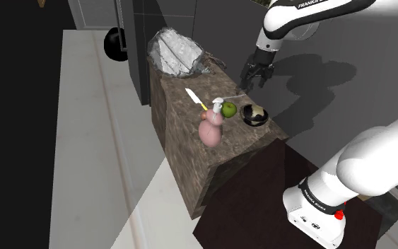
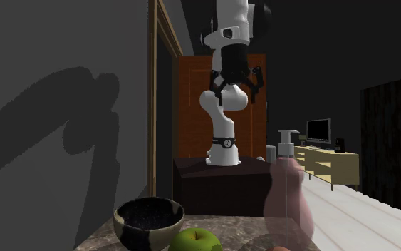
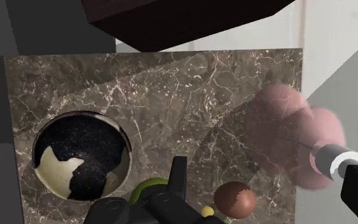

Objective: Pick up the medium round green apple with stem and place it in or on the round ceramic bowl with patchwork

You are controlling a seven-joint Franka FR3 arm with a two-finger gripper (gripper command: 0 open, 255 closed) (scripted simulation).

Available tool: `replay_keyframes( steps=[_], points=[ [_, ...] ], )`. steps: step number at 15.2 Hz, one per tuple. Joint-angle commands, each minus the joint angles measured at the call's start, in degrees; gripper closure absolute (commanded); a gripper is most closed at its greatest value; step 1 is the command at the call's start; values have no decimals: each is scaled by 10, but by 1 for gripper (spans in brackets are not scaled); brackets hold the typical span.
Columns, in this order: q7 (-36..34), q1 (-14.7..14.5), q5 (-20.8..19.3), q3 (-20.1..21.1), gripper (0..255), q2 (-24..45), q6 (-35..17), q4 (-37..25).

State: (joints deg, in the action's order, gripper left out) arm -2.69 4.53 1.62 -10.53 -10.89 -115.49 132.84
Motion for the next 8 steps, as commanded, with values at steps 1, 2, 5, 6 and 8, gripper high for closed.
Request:
replay_keyframes(
  steps=[1, 2, 5, 6, 8],
  points=[
    [6, 2, 9, -7, 0, 45, -22, -21],
    [11, 4, 14, -10, 0, 67, -31, -31],
    [25, 11, 32, -19, 0, 132, -57, -66],
    [31, 15, 39, -22, 0, 154, -65, -79],
    [41, 22, 53, -25, 0, 199, -77, -106]
  ],
)
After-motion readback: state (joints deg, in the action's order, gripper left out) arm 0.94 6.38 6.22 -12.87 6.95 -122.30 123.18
